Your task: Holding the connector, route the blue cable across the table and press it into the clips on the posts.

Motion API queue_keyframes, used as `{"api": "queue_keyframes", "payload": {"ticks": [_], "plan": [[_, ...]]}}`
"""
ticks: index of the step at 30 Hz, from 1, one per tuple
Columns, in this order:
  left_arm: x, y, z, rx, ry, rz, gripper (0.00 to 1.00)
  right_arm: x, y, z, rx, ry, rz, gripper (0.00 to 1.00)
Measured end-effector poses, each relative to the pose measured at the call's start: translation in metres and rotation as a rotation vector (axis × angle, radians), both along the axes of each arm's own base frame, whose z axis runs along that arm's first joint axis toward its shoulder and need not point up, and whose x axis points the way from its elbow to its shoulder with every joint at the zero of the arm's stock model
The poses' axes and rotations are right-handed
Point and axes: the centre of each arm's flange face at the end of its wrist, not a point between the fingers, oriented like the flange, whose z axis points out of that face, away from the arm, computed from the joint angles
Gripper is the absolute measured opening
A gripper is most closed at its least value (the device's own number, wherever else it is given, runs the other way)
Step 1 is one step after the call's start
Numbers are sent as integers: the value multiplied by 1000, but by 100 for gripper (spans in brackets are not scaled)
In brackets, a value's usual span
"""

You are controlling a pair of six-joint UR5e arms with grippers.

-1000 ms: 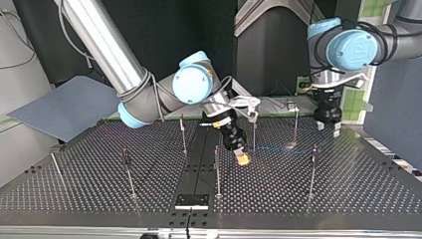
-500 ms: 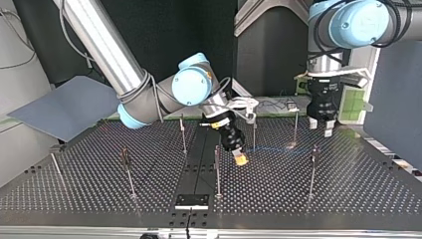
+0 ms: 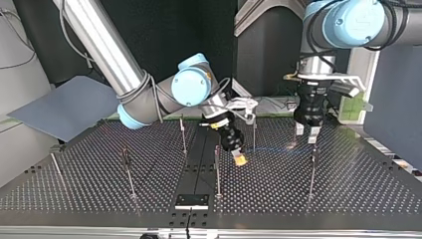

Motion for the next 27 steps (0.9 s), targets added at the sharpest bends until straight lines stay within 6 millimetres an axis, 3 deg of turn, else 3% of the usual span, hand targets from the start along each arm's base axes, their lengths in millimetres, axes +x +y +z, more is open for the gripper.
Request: {"api": "queue_keyframes", "payload": {"ticks": [5, 16, 27], "plan": [[16, -7, 2, 24, -5, 7, 98, -2, -3, 0, 1, -1, -4, 0], [45, -21, -19, 71, 30, 34, 98, -5, -7, 0, 2, -2, -9, 0], [81, -27, -24, 67, -3, 81, 98, -5, -8, 0, 3, -1, -9, 0]]}}
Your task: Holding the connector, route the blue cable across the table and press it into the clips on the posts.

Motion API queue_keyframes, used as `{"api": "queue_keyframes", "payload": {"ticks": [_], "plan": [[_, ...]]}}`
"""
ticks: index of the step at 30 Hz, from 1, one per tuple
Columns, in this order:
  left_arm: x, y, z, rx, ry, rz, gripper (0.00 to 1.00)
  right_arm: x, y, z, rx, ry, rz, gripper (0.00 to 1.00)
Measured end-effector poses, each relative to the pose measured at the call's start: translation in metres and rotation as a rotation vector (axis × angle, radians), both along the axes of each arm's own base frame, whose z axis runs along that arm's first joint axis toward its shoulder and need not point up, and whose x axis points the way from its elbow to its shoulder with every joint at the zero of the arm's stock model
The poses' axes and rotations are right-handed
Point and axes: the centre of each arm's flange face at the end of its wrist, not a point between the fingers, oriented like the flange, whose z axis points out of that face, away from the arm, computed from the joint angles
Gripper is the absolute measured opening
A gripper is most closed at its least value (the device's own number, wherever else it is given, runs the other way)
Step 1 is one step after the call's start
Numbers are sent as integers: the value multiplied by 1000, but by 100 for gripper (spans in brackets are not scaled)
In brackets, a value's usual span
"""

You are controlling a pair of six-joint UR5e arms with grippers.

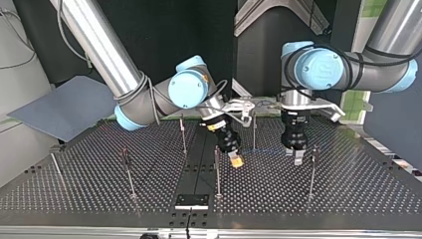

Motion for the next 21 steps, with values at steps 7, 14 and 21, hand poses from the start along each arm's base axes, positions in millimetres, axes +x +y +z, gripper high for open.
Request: {"api": "queue_keyframes", "payload": {"ticks": [7, 14, 21], "plan": [[20, -2, -9, 0, -4, 8, 98, 0, 0, 0, 2, 2, 0, 0], [22, -2, -12, -6, 1, 8, 69, 0, 0, 0, 3, 2, 0, 0], [21, -1, -13, -16, 7, 16, 11, 0, 0, -1, 4, 3, 0, 0]]}}
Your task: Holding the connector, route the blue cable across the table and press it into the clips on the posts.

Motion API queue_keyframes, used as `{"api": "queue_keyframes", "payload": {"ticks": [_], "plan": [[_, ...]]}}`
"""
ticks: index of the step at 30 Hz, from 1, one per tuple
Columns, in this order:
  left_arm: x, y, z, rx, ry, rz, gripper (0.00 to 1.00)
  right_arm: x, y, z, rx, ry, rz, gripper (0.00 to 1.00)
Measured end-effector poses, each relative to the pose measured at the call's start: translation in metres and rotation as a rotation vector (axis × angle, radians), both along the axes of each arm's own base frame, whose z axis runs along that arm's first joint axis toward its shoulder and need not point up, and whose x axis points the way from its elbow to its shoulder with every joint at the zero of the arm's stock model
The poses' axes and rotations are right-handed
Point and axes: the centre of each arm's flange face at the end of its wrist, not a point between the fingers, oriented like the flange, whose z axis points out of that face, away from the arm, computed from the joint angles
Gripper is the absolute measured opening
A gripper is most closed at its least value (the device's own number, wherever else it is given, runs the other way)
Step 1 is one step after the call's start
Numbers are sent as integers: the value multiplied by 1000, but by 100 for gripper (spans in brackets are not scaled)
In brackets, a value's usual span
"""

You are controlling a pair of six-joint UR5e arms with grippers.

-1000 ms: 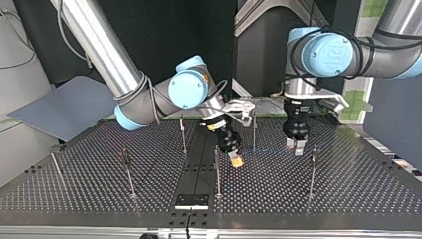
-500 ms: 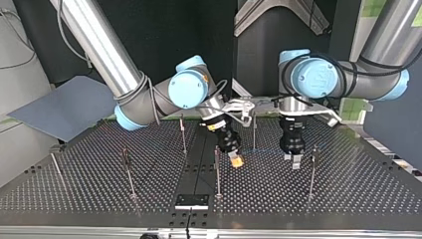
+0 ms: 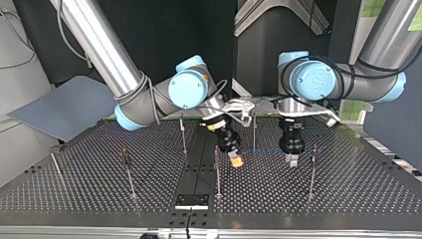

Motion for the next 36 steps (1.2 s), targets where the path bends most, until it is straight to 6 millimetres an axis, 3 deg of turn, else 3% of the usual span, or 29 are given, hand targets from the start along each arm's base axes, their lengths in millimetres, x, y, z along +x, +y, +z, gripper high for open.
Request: {"api": "queue_keyframes", "payload": {"ticks": [1, 9, 17, 30, 36], "plan": [[0, 0, 0, -1, 3, 3, 0, 0, 0, 0, 0, 0, 0, 0], [-7, 3, -12, -1, 45, 35, 0, 2, 4, -1, 4, 5, 4, 0], [-22, 4, -42, 6, 103, 52, 0, 0, 3, -7, 12, 15, -1, 0], [-45, 3, -86, -4, 140, 50, 0, -9, 11, -54, 71, 88, -5, 0], [-55, -2, -116, 5, 198, 34, 0, -14, 18, -78, 102, 124, -4, 0]]}}
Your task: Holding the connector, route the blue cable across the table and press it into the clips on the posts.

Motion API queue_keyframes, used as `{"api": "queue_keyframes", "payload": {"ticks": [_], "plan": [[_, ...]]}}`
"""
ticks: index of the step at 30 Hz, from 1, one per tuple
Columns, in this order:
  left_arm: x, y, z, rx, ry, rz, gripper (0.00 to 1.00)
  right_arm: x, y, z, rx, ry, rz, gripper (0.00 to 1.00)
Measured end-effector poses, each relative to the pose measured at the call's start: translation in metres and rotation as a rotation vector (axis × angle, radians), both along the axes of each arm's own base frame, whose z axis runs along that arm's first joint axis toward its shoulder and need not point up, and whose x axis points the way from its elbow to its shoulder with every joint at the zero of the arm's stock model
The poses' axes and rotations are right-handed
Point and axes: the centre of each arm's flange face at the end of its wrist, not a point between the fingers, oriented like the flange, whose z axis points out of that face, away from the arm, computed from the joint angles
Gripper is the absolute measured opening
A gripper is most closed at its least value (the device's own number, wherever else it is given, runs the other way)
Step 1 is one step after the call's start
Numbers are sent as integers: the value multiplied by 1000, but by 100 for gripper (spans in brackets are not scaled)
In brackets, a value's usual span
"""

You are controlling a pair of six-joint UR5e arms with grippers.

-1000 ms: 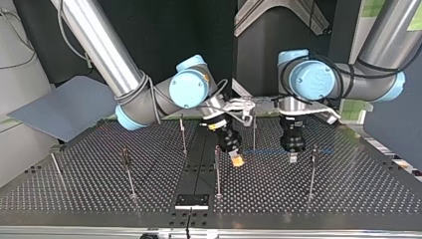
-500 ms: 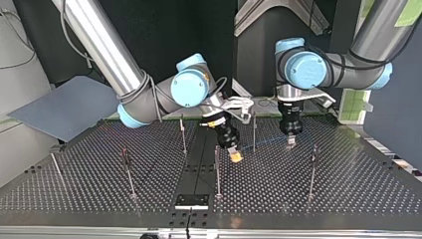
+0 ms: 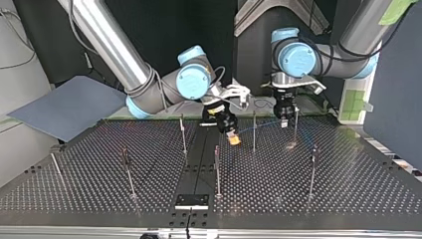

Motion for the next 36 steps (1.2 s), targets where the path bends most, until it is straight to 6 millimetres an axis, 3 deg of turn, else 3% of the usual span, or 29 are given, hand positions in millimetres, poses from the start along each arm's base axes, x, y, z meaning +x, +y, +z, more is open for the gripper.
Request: {"api": "queue_keyframes", "payload": {"ticks": [6, 11, 21, 26, 36], "plan": [[-6, -4, -33, -3, 53, -9, 0, -7, 4, -23, 29, 35, -5, 0], [-6, -7, -44, -14, 45, -24, 0, -14, 8, -41, 50, 65, -7, 0], [5, -14, -75, -22, 54, -74, 0, -19, 19, -105, 111, 153, -4, 0], [8, -13, -89, -23, 72, -70, 0, -23, 13, -114, 120, 161, -20, 0], [7, -15, -93, -33, 81, -73, 0, -35, -7, -115, 127, 154, -51, 0]]}}
